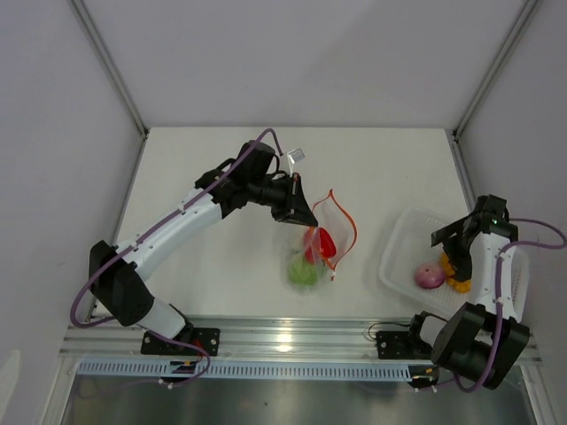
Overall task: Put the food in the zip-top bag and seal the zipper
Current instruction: Pick up the fake vegetable from the bin.
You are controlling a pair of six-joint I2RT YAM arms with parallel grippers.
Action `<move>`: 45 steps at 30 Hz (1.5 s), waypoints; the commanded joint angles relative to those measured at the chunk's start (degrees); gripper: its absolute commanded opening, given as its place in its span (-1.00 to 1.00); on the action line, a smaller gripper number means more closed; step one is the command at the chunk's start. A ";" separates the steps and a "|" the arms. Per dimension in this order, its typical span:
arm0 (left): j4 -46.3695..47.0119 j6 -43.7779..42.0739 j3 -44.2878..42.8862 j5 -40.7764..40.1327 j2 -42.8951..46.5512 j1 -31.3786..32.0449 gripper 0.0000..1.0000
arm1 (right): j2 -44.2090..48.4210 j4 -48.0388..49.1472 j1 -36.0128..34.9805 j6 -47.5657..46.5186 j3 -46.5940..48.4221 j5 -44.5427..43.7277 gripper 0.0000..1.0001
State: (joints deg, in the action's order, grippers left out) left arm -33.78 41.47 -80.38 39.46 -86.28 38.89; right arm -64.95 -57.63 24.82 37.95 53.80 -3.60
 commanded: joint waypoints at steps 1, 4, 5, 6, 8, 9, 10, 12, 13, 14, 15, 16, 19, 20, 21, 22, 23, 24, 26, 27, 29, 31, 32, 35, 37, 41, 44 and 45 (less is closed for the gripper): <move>-0.59 -1.04 -1.54 1.41 0.06 0.22 -0.99 | 2.27 1.03 -0.91 2.90 -3.35 -1.13 0.89; -0.41 -1.04 -1.62 1.84 -0.38 0.30 -0.99 | 5.44 0.41 -3.02 3.79 -5.89 -4.74 0.99; -0.50 -1.13 -1.71 1.93 -0.55 0.22 -0.99 | 7.19 1.11 -3.20 3.97 -6.68 -5.62 0.99; -0.58 -1.04 -1.97 1.93 -0.73 0.30 -0.99 | 7.64 1.72 -3.20 3.80 -7.56 -5.46 0.99; -0.76 -0.96 -2.24 2.11 -1.34 0.30 -0.99 | 7.21 2.86 -3.20 3.79 -9.15 -5.72 0.99; -0.76 -0.96 -2.41 2.11 -1.43 0.48 -0.99 | 6.51 3.22 -3.11 3.36 -9.41 -5.55 0.99; -0.67 -0.78 -2.41 1.85 -1.43 0.57 -0.99 | 5.37 3.48 -2.85 3.53 -9.50 -5.28 0.99; -0.59 -0.61 -2.59 1.93 -1.44 0.74 -0.99 | 1.07 4.27 -2.32 3.09 -9.42 -3.36 0.99; -0.59 -0.60 -2.68 1.85 -1.52 0.92 -0.99 | -0.43 4.28 -2.32 3.09 -9.24 -3.17 0.99; -0.59 -0.60 -2.68 1.58 -1.52 1.01 -0.99 | -2.01 4.54 -2.49 3.09 -8.81 -3.35 0.99; -0.76 -0.60 -2.68 1.58 -1.52 1.01 -0.99 | -4.63 4.89 -2.58 3.00 -8.80 -3.70 0.99; -0.76 -0.52 -2.68 1.58 -1.70 1.09 -0.99 | -5.62 5.41 -2.67 3.09 -8.80 -3.53 0.99; -0.76 -0.43 -2.85 1.58 -1.87 1.18 -0.99 | -7.82 7.17 -3.63 3.88 -9.33 -3.17 0.99; -0.76 -0.34 -2.94 1.58 -2.05 1.18 -0.99 | -7.83 8.13 -3.81 4.14 -9.59 -3.52 0.99; -0.76 -0.43 -3.20 1.67 -2.05 1.10 -0.99 | -7.65 8.84 -4.07 4.32 -10.20 -3.87 0.99; -0.76 -0.34 -3.55 1.67 -2.05 1.18 -0.99 | -7.30 9.54 -4.34 4.84 -10.64 -4.40 0.98; -0.76 -0.25 -3.56 1.67 -2.05 1.18 -0.99 | -7.21 10.59 -4.34 4.85 -10.82 -4.40 0.97; -0.76 -0.25 -3.73 1.76 -2.14 1.18 -0.99 | -7.21 11.04 -4.43 5.02 -11.26 -4.23 0.93; -0.67 -0.25 -3.64 1.76 -2.22 1.18 -0.99 | -7.73 11.83 -5.04 5.55 -11.44 -4.31 0.87; -0.76 -0.25 -3.73 1.76 -2.23 1.18 -0.99 | -8.09 12.10 -5.39 5.55 -11.61 -4.40 0.82; -0.76 -0.34 -3.56 2.02 -2.23 1.18 -0.99 | -9.14 12.80 -6.36 5.81 -11.79 -5.01 0.65; -0.59 -0.43 -3.03 2.02 -2.05 1.27 -0.99 | -9.58 13.32 -6.54 5.82 -12.31 -4.67 0.30; -0.59 -0.43 -3.03 2.11 -1.88 1.27 -0.99 | -9.58 13.50 -6.71 5.73 -12.40 -4.14 0.14; -0.50 -0.69 -2.50 2.11 -1.52 1.18 -0.99 | -8.27 13.50 -6.80 5.81 -12.67 -3.35 -0.37; -0.24 -0.69 -1.89 2.20 -1.44 1.18 -0.99 | -7.21 12.81 -7.06 5.38 -12.41 -2.47 -0.58; 0.29 -0.69 -1.80 2.46 -1.52 1.27 -0.99 | -3.61 10.26 -8.56 3.54 -8.82 -2.38 -0.92; 0.56 -0.69 -1.62 2.72 -1.79 1.27 -0.99 | -0.45 8.94 -9.87 0.64 -5.74 -0.46 -1.00; 0.73 -0.69 -1.54 2.72 -1.79 1.18 -0.99 | 1.21 9.11 -10.23 -0.07 -5.03 0.60 -1.00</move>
State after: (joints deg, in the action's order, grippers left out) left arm -34.83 41.47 -81.56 40.29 -88.27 39.75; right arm -67.77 -47.97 15.66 40.88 44.23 -4.95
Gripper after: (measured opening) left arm 0.005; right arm 0.722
